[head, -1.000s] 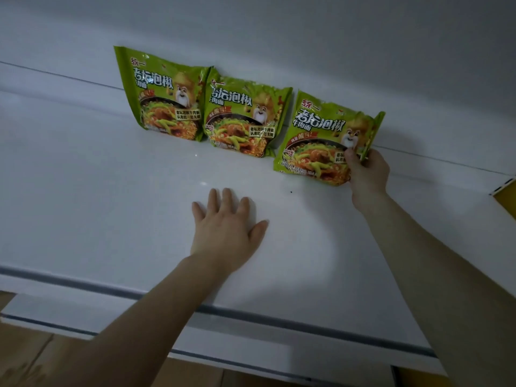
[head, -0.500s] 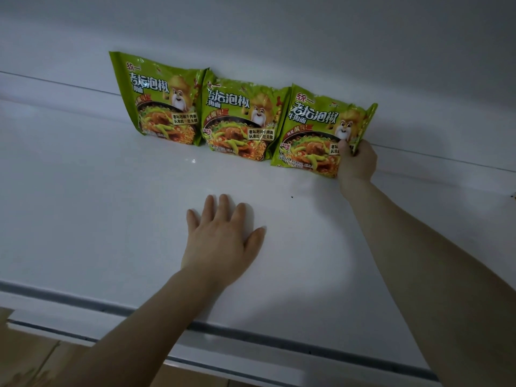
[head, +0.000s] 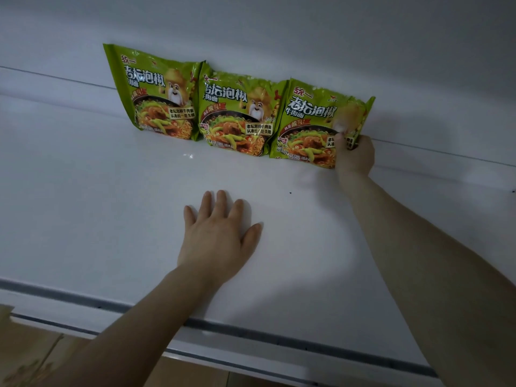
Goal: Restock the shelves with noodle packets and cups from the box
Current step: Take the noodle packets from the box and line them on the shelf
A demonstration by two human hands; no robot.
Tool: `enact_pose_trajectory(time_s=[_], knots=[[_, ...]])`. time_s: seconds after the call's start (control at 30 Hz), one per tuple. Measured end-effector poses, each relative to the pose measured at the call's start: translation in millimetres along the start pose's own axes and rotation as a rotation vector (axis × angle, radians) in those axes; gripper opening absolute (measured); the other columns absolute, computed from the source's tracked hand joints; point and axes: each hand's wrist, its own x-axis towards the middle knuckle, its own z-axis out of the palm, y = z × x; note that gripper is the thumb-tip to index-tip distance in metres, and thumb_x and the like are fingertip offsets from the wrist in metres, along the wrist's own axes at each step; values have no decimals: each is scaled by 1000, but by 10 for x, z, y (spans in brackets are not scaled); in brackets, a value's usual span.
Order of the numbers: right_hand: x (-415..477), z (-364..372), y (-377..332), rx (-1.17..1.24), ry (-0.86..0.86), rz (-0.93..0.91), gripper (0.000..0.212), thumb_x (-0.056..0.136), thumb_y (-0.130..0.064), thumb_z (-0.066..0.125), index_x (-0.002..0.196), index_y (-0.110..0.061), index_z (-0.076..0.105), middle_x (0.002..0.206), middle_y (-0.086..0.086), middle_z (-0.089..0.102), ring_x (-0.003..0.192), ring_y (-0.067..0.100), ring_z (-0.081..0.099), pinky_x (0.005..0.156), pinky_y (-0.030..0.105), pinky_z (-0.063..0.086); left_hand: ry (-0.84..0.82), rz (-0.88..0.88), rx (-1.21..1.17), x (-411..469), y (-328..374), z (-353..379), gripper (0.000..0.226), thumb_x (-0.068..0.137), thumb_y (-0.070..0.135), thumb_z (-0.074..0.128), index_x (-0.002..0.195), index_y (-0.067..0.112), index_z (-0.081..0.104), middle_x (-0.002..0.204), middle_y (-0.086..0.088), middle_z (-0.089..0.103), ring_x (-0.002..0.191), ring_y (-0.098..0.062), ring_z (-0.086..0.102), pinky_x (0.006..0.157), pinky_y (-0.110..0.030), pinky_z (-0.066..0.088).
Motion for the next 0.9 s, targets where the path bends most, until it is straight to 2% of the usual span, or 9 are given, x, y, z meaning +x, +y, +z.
enact_pose_trajectory(time_s=[0.17, 0.43, 0.57, 0.7, 0.83, 0.9], knots=[[-38, 14, -40, 42, -11, 24, 39, 90, -29, 54, 119, -3, 50, 120, 12, 59, 112, 26, 55, 85, 28, 41, 12, 8, -2, 6, 12, -22, 55, 90, 56, 15, 128, 21, 34, 144, -10, 28, 135, -32, 20, 105, -52, 25], [-136, -34, 7, -54, -19, 69, 38, 91, -30, 52, 114, 0, 50, 116, 16, 59, 108, 31, 56, 81, 32, 43, 19, 17, 23, -11, 26, -42, 53, 91, 55, 16, 125, 20, 36, 140, -11, 32, 132, -33, 25, 103, -51, 28], [-322, -141, 9, -271, -81, 47, 41, 92, -30, 46, 116, 3, 47, 120, 21, 54, 112, 36, 51, 85, 38, 43, 38, 49, 23, -39, 29, -99, 59, 92, 53, 15, 118, 12, 48, 130, -16, 46, 126, -35, 37, 99, -51, 34], [-496, -366, -59, -378, -179, -36, 41, 92, -26, 49, 123, 1, 45, 127, 20, 48, 121, 36, 43, 92, 38, 41, 177, 211, 18, -149, 131, -210, 55, 88, 39, 30, 102, 0, 65, 111, -22, 65, 107, -38, 61, 89, -57, 45], [-730, -643, -118, -360, -282, -125, 36, 94, -25, 48, 124, -6, 51, 129, 11, 53, 120, 26, 48, 94, 30, 39, 321, 406, -71, -369, 300, -330, 41, 84, 29, 40, 93, 3, 71, 94, -14, 72, 93, -29, 68, 84, -50, 50], [-865, -787, -142, -378, -300, -140, 34, 94, -26, 47, 123, -8, 54, 128, 9, 55, 119, 23, 50, 93, 26, 38, 344, 486, -110, -497, 382, -371, 36, 84, 25, 42, 86, 4, 72, 86, -12, 72, 86, -28, 69, 82, -46, 52]])
